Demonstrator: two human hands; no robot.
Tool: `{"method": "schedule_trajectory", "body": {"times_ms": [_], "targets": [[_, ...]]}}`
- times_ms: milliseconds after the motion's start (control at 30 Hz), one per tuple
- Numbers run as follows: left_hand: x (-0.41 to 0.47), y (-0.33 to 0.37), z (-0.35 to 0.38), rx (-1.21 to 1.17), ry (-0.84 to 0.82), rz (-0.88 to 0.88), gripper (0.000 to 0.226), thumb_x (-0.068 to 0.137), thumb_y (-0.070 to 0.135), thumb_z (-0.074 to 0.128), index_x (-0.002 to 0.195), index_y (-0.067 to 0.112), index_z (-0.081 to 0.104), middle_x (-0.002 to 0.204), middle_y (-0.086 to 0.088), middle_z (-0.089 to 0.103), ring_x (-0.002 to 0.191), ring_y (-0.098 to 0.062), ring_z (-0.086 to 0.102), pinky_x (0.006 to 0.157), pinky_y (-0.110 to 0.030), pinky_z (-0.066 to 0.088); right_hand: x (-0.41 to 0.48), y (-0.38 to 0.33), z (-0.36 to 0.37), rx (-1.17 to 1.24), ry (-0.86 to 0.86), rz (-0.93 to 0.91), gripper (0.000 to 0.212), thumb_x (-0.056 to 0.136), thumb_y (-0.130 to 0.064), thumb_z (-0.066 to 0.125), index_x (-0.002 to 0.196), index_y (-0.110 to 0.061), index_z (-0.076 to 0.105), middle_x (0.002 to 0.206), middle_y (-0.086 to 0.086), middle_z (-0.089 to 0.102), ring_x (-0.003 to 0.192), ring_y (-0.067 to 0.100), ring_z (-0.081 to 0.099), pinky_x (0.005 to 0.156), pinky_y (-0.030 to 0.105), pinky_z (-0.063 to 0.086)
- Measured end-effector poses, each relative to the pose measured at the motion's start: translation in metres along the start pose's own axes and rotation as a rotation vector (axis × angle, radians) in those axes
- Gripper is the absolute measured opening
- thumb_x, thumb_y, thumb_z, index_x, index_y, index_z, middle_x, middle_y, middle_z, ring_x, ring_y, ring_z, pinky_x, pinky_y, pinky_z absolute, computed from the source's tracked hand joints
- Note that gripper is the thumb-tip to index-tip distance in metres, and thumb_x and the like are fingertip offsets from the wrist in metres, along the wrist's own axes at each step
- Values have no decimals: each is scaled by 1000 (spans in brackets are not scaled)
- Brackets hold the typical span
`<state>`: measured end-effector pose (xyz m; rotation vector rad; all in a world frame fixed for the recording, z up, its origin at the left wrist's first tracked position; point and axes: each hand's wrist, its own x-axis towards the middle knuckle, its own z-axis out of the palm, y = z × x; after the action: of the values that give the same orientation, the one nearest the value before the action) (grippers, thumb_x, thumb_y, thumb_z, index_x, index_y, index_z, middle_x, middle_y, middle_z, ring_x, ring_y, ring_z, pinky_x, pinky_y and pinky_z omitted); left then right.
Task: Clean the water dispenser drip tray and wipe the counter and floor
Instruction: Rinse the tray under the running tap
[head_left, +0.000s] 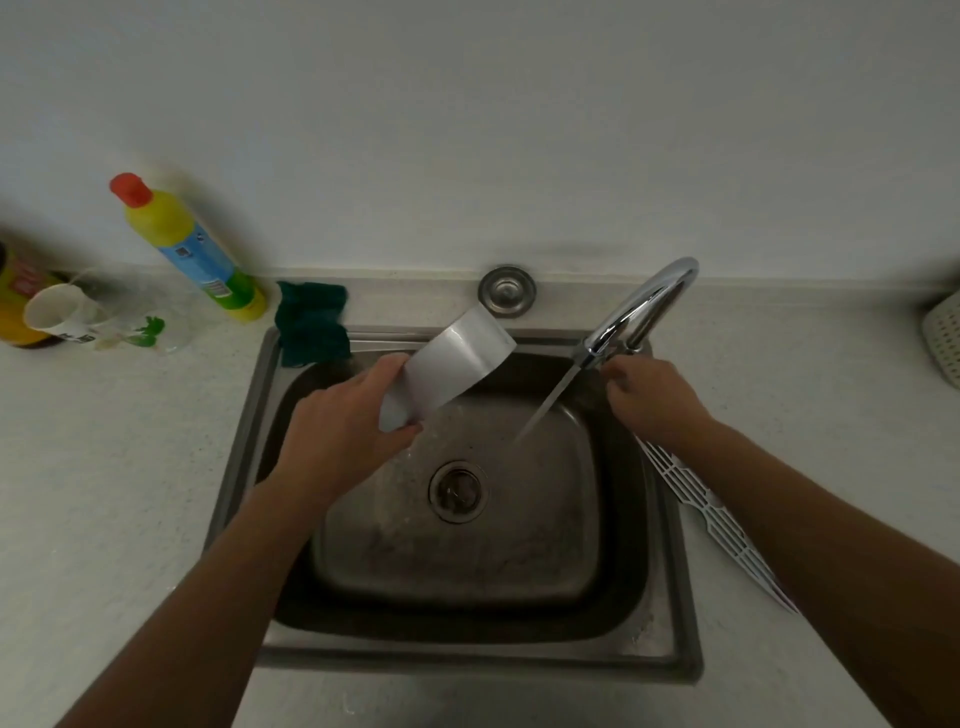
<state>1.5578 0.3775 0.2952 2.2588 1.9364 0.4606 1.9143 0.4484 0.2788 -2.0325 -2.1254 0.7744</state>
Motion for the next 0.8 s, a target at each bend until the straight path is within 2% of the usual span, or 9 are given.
{"method": "schedule_trajectory", "body": {"times_ms": [133,233,300,367,433,533,633,700,800], "targets": [[-3,1,-14,95,18,77,78,73,55,85,135,32,45,110,0,76,81,-23,73,67,-33,53,3,14,-6,58,66,0,22,93,-10,58,106,-13,76,111,10,74,92,22,64,76,28,46],[-10,7,-26,64,52,97,79,70,50,88,134,30,47,104,-1,77,77,-23,73,63,-29,45,1,21,-4,52,-21,-19,19,94,-13,60,108,-14,73,108,10,73,98,27,67,85,34,49],[-16,11,-32,67,118,105,80,68,50,88,134,28,48,102,0,76,75,-21,72,63,-27,42,-6,30,-2,-55,-154,-38,23,97,-16,57,116,-19,70,117,10,71,106,29,65,91,40,52],[-23,18,-33,24,101,88,79,70,50,86,135,26,48,106,-1,75,79,-21,71,65,-27,45,-18,46,2,-210,-225,-39,34,101,-27,54,134,-25,62,139,12,60,124,34,55,102,49,49],[-31,26,-26,-12,-28,27,75,75,50,84,135,27,47,114,-2,74,88,-22,72,70,-30,50,-29,62,6,-319,-218,-31,48,103,-41,50,150,-32,46,154,11,47,139,40,42,110,57,41],[-46,30,-16,41,-85,-29,71,78,52,82,134,31,43,116,1,73,90,-19,71,72,-28,48,-36,71,13,-345,-165,-53,54,105,-41,45,156,-29,33,153,11,50,137,40,45,110,55,41],[-59,28,-18,-174,-2,-176,71,76,50,82,134,36,42,112,12,64,90,-10,66,76,-28,53,-37,68,13,-347,-117,-79,47,102,-39,50,147,-26,42,139,10,62,125,35,56,102,50,47],[-67,27,-18,-344,23,-291,63,75,44,83,125,40,46,108,22,60,92,0,62,80,-28,55,-39,65,14,-385,-106,-88,52,97,-34,59,146,-27,43,137,9,62,119,33,57,98,46,48],[-76,24,-17,-648,50,-481,56,78,30,87,122,35,53,113,13,68,103,-4,67,88,-35,59,-38,49,11,-326,-144,-89,59,93,-27,67,148,-24,46,145,11,55,124,34,55,102,46,46]]}}
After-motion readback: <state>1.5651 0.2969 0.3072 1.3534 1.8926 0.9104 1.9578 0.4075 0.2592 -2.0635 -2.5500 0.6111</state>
